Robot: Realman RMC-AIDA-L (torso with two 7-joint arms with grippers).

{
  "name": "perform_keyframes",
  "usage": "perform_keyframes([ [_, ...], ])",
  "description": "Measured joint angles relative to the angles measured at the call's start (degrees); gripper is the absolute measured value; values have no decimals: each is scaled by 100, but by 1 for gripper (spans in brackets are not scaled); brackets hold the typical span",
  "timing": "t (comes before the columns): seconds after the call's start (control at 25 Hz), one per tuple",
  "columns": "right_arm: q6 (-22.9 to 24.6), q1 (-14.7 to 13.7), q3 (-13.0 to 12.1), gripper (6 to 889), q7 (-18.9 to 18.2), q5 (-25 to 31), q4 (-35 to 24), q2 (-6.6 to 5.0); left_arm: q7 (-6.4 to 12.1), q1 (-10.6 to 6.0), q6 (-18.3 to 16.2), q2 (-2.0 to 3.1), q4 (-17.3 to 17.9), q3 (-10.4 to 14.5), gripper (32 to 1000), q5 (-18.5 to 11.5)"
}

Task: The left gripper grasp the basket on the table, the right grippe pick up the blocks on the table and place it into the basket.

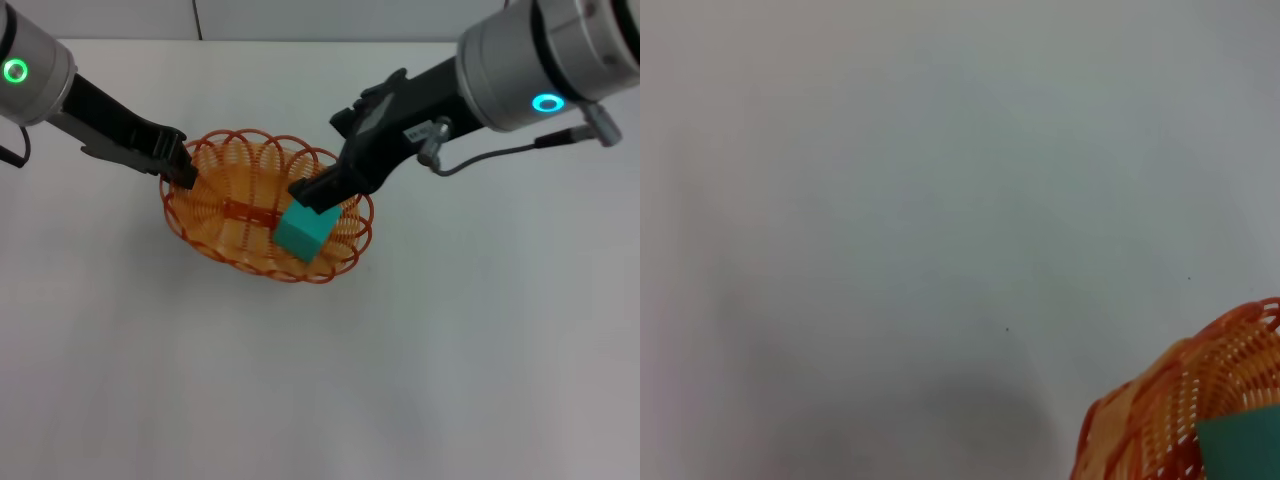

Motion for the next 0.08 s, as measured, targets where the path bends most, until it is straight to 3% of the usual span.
perform_keyframes([
  [0.08,15,-98,4,881,58,1,-131,-26,23,0,-1,4,-43,-31,86,0],
])
